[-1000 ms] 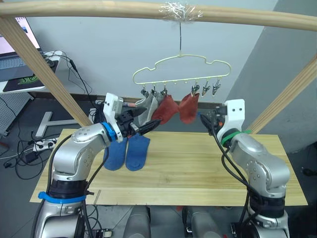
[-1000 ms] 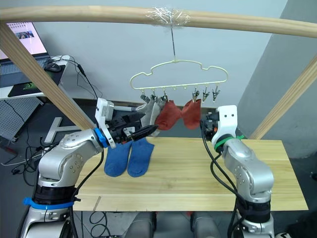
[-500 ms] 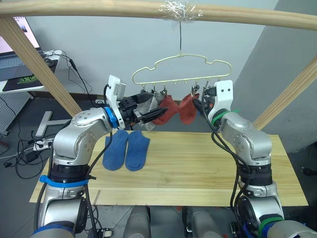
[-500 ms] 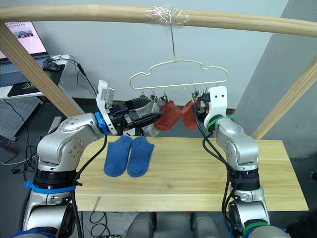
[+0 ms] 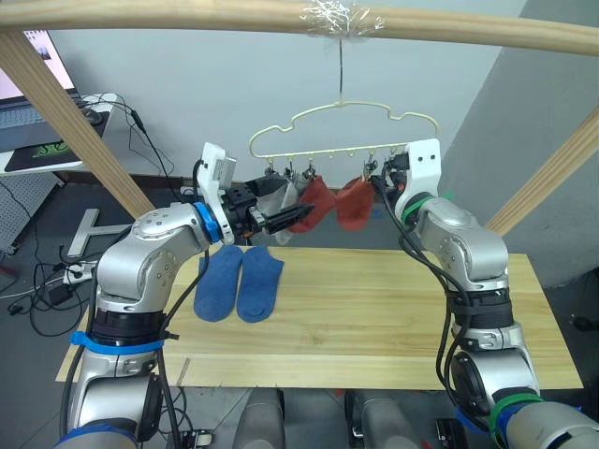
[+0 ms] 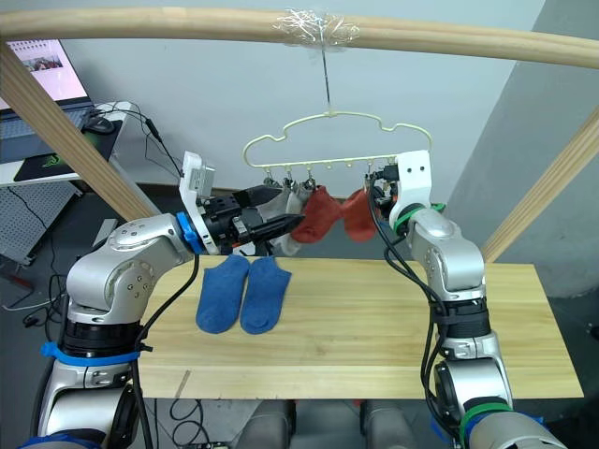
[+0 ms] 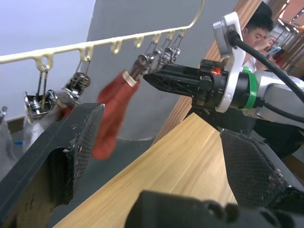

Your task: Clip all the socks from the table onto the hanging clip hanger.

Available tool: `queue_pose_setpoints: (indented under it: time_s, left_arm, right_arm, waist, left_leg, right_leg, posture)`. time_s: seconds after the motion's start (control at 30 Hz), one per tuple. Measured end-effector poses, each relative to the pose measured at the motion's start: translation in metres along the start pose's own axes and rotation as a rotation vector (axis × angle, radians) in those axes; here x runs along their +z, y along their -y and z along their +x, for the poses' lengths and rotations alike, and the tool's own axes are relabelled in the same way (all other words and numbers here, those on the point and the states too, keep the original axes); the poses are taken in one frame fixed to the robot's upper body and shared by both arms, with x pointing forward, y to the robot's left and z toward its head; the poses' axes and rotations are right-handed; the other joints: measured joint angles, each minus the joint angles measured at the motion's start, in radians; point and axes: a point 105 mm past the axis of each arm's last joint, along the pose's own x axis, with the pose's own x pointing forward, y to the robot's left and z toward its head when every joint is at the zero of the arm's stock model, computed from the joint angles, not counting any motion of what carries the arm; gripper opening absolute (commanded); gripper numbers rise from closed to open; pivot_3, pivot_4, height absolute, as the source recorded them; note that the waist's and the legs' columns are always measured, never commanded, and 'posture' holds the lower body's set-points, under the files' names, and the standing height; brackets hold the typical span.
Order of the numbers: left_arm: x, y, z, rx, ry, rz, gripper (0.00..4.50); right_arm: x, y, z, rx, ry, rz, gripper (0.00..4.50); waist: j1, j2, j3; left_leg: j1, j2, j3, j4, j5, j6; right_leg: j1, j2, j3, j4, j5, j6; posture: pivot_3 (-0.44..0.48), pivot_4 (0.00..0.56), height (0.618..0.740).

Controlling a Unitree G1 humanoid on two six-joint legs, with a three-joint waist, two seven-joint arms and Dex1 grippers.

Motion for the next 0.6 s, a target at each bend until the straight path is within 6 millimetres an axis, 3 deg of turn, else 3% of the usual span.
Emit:
queue_pose_setpoints:
  time_s: [0.6]
  left_arm:
    - [-0.002, -0.002, 0.0, 0.023, -0.008, 0.0, 4.5]
  right_arm:
    - [0.015, 0.0, 0.015, -0.027, 0.016, 0.016, 1.91]
  waist:
    - [0.0, 0.0, 0.003]
  left_leg:
    - [0.0, 0.0, 0.0, -0.002, 0.0, 0.0]
  right_leg:
    - [-0.001, 0.0, 0.0, 0.0, 0.0, 0.0]
  posture:
    - [0.15, 0.223, 0.74]
